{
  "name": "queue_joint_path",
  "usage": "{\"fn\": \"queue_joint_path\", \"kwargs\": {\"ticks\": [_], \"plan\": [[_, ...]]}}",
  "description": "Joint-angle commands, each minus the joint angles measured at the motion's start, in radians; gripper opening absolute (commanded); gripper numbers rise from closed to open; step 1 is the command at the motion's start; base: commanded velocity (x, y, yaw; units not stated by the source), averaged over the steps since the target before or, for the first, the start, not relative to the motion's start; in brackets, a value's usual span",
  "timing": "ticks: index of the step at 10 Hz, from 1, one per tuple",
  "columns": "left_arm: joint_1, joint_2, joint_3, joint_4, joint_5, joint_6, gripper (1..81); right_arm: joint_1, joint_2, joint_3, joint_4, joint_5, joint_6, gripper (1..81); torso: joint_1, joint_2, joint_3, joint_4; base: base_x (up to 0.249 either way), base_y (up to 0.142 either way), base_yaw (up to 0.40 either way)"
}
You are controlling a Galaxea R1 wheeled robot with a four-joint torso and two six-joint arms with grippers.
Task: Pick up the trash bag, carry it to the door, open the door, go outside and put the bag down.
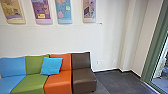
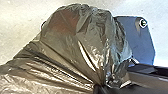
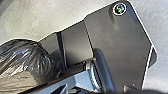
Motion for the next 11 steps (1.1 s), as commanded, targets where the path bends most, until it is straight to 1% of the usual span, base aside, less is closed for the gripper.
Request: {"fn": "queue_joint_path", "kwargs": {"ticks": [1,2,3,4,5,6,7,8,9,10,11], "plan": [[-0.061,-0.003,-0.004,0.005,0.078,0.003,1.0,0.058,0.003,0.004,-0.002,-0.051,0.001,81.1,0.0,0.0,-0.091,0.0,0.0,0.0,-0.185],[-0.06,-0.003,-0.005,0.005,0.078,0.003,1.0,0.056,0.003,0.004,-0.001,-0.051,0.001,81.1,0.0,0.0,-0.026,0.0,0.0,0.0,-0.184],[-0.06,-0.003,-0.004,0.005,0.078,0.003,1.0,0.056,0.004,0.006,-0.004,-0.051,0.001,81.1,0.0,0.0,-0.052,0.0,0.0,0.0,-0.185],[-0.06,-0.003,-0.004,0.005,0.078,0.003,1.0,0.056,0.006,0.006,-0.002,-0.051,0.003,81.1,0.001,0.001,-0.059,0.074,0.0,0.0,-0.184],[-0.061,-0.003,-0.006,0.005,0.078,0.003,1.0,0.056,0.006,0.004,-0.001,-0.051,0.003,81.1,0.0,0.0,-0.037,0.097,0.0,0.0,-0.184],[-0.06,-0.001,-0.006,0.005,0.078,0.003,1.0,0.058,0.006,0.004,0.001,-0.051,0.001,81.1,0.001,0.0,-0.041,0.102,0.0,0.0,-0.185],[-0.06,-0.003,-0.005,0.005,0.078,0.003,1.0,0.058,0.006,0.004,0.002,-0.051,0.003,81.1,0.001,0.001,-0.043,0.12,0.0,0.0,-0.185],[-0.06,-0.003,-0.004,0.005,0.078,0.003,1.0,0.06,0.006,0.004,0.004,-0.051,0.003,81.1,0.001,0.0,-0.061,0.149,0.0,0.0,-0.184],[-0.06,-0.001,-0.004,0.005,0.078,0.003,1.0,0.06,0.004,0.004,0.004,-0.051,0.003,81.1,0.001,0.0,-0.057,0.087,0.0,0.0,-0.185],[-0.06,-0.001,-0.004,0.005,0.078,0.003,1.0,0.06,0.006,0.004,0.004,-0.051,0.003,81.1,0.001,0.0,-0.055,0.111,0.0,0.0,-0.185],[-0.06,-0.001,-0.004,0.005,0.078,0.003,1.0,0.06,0.006,0.004,0.004,-0.051,0.003,81.1,0.001,0.0,-0.055,0.13,0.0,0.0,-0.185]]}}
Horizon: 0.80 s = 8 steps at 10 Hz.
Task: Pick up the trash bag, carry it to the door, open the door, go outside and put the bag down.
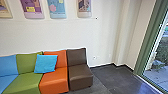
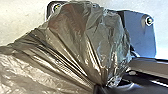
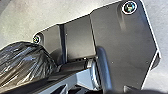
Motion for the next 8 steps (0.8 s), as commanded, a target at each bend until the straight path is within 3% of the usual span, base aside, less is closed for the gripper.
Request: {"fn": "queue_joint_path", "kwargs": {"ticks": [1,6,8], "plan": [[-0.056,-0.002,-0.006,0.004,0.079,0.003,1.0,0.043,0.003,0.005,0.001,-0.057,0.003,81.1,0.0,0.0,0.0,0.0,0.0,0.0,-0.185],[-0.056,-0.002,-0.006,0.006,0.079,0.005,1.0,0.043,0.003,0.005,0.001,-0.057,0.003,81.1,0.0,0.0,0.0,-0.001,0.0,0.0,-0.19],[-0.056,0.006,-0.006,0.026,0.079,0.005,1.0,0.041,0.003,0.005,0.001,-0.057,0.003,81.1,0.0,0.0,0.0,-0.001,0.0,0.0,-0.211]]}}
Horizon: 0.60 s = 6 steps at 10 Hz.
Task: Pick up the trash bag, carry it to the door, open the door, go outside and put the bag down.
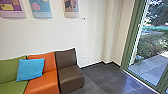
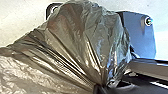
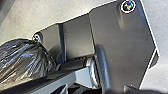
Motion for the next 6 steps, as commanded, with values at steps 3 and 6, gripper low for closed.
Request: {"fn": "queue_joint_path", "kwargs": {"ticks": [3,6], "plan": [[-0.051,0.001,-0.004,0.013,0.08,0.004,1.0,0.044,0.003,0.004,0.001,-0.055,0.002,81.1,0.0,0.0,0.0,0.0,0.0,0.0,-0.239],[-0.051,0.0,-0.006,0.013,0.08,0.004,1.0,0.042,0.003,0.004,0.002,-0.055,0.002,81.1,0.0,0.0,0.0,0.0,0.0,0.0,-0.246]]}}
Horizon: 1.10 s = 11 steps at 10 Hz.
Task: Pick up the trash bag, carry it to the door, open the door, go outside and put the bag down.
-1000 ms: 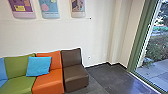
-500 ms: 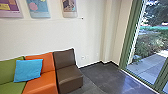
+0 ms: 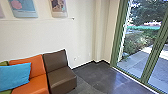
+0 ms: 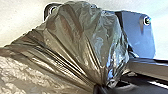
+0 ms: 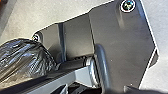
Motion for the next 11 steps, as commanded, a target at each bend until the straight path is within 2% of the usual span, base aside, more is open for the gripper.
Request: {"fn": "queue_joint_path", "kwargs": {"ticks": [1,11], "plan": [[-0.05,-0.003,-0.004,0.004,0.08,0.006,1.0,0.045,0.003,0.004,0.0,-0.056,0.003,81.1,0.0,0.0,0.0,0.0,0.0,0.0,-0.245],[-0.048,-0.005,-0.006,0.006,0.08,0.006,1.0,0.043,0.013,0.002,0.0,-0.061,0.004,81.1,0.0,0.0,0.0,0.0,0.0,0.0,-0.243]]}}
